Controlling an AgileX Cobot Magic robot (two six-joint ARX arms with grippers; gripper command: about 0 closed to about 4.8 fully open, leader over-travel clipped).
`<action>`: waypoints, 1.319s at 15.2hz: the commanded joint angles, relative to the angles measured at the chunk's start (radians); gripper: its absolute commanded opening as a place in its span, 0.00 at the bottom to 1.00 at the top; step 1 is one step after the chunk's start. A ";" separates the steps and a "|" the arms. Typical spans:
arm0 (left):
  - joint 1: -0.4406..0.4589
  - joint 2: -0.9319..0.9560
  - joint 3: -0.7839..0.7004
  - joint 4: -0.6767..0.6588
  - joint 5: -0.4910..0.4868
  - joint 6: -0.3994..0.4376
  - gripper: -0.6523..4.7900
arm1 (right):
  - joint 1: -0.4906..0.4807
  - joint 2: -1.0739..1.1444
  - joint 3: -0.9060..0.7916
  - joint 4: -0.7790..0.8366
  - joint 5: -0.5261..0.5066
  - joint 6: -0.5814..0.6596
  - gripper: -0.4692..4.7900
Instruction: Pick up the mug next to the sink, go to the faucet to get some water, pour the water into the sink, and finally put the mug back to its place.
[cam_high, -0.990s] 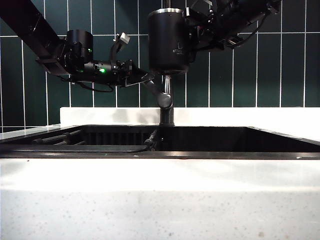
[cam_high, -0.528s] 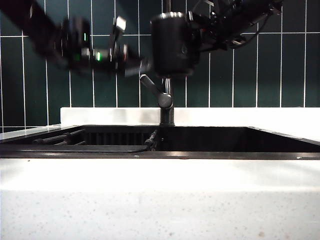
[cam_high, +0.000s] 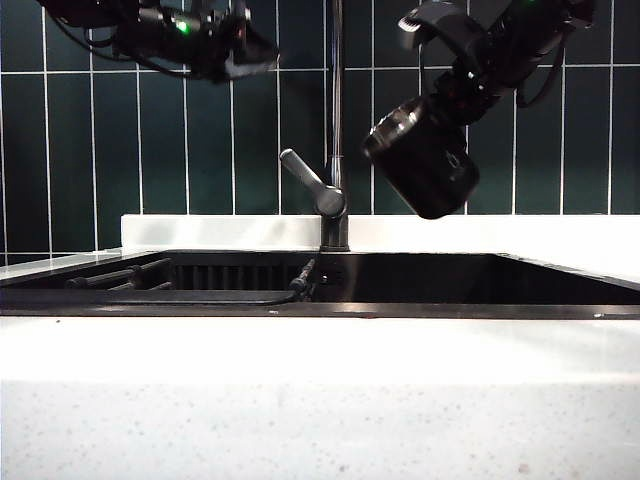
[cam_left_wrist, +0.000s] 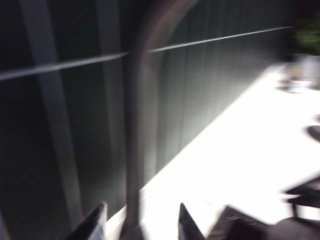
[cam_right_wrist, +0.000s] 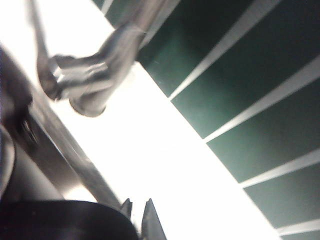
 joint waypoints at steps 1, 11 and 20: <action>0.000 -0.005 0.002 -0.068 -0.036 -0.019 0.45 | 0.006 -0.017 0.011 0.056 0.044 -0.249 0.09; 0.000 -0.003 0.002 -0.197 -0.055 -0.016 0.45 | 0.038 0.002 0.007 0.228 0.156 -0.866 0.09; 0.003 -0.003 0.002 -0.296 -0.098 -0.020 0.45 | 0.062 -0.002 0.007 0.349 0.185 -1.049 0.09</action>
